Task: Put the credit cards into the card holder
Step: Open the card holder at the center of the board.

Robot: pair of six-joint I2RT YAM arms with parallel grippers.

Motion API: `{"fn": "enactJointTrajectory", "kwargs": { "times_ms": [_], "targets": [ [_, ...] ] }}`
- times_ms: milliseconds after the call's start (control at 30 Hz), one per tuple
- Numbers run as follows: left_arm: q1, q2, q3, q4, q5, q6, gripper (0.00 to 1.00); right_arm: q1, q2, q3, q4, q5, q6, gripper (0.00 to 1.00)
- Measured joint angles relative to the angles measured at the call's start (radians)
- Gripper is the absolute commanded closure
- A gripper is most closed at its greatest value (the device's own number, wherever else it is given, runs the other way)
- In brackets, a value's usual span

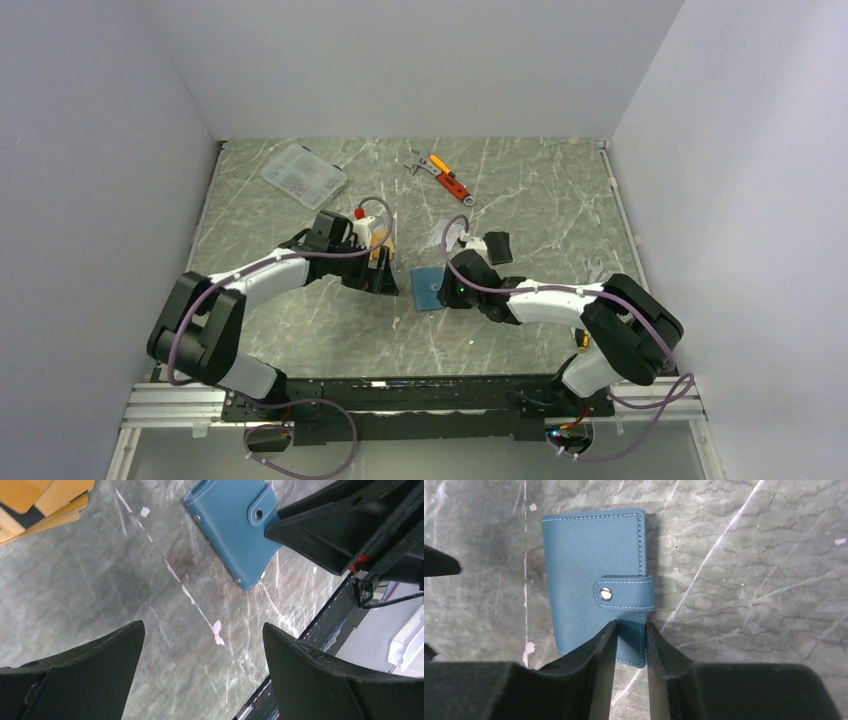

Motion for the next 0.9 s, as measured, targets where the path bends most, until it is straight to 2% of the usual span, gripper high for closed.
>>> {"fn": "enactJointTrajectory", "kwargs": {
  "times_ms": [167, 600, 900],
  "targets": [
    [-0.033, 0.095, 0.013, 0.101, 0.005, -0.062, 0.1, -0.001, -0.006, -0.026, 0.045, -0.026, 0.042, 1.0],
    [-0.123, 0.253, 0.081, 0.258, -0.008, -0.141, 0.16, -0.018, 0.045, -0.1, 0.251, -0.095, 0.161, 1.0],
    [-0.125, 0.298, 0.105, 0.314, -0.024, -0.157, 0.34, -0.087, 0.123, -0.133, 0.393, -0.218, 0.216, 1.0]
  ]
}}
